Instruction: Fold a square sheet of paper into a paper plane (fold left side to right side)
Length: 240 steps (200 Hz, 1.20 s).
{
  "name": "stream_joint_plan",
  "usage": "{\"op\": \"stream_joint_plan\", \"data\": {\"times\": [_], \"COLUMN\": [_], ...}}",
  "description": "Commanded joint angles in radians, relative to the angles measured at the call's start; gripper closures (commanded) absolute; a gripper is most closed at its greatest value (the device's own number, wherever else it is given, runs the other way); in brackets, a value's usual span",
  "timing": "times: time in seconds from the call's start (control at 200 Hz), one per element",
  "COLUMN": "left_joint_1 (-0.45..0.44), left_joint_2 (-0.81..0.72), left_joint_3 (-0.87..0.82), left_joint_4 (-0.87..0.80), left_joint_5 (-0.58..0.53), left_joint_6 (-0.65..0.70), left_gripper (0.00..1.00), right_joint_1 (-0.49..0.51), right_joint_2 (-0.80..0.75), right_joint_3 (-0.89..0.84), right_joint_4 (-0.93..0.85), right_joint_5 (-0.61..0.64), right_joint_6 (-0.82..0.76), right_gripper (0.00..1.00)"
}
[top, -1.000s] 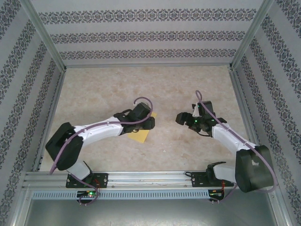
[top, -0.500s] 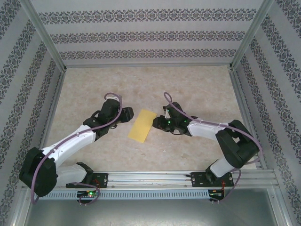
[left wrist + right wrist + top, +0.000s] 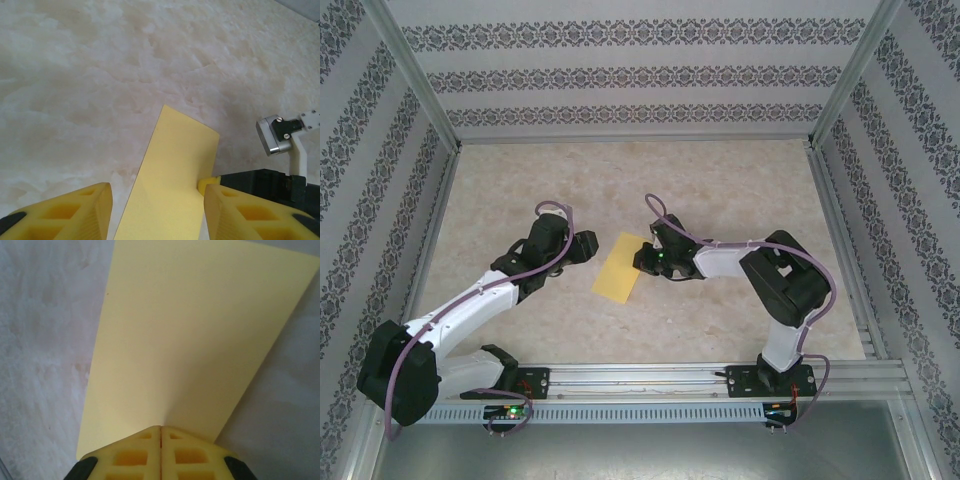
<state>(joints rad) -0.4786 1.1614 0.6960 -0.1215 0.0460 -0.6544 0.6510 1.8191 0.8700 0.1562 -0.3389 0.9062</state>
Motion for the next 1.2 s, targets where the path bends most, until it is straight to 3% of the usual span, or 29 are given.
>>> {"op": "stream_joint_plan", "data": {"times": [0.0,0.175,0.56,0.884,1.194], "left_joint_1": [0.030,0.069,0.093,0.089,0.086], "left_joint_2": [0.007,0.032,0.186,0.371,0.453], "left_joint_3": [0.000,-0.013,-0.001,0.018,0.021], "left_joint_4": [-0.043,-0.060,-0.098,-0.020,0.043], "left_joint_5": [0.051,0.158,0.407,0.547,0.592], "left_joint_6": [0.027,0.004,-0.001,-0.025,-0.045], "left_gripper": [0.48,0.48,0.54,0.60,0.65], "right_joint_1": [0.006,0.004,-0.017,-0.019,-0.018], "right_joint_2": [0.024,0.066,0.109,0.100,0.104], "right_joint_3": [0.042,0.101,0.193,0.203,0.203], "right_joint_4": [-0.089,-0.259,-0.430,-0.434,-0.423], "right_joint_5": [-0.012,-0.013,-0.037,-0.045,-0.057], "right_joint_6": [-0.058,-0.167,-0.433,-0.466,-0.463], "right_gripper": [0.97,1.00,1.00,1.00,1.00]}}
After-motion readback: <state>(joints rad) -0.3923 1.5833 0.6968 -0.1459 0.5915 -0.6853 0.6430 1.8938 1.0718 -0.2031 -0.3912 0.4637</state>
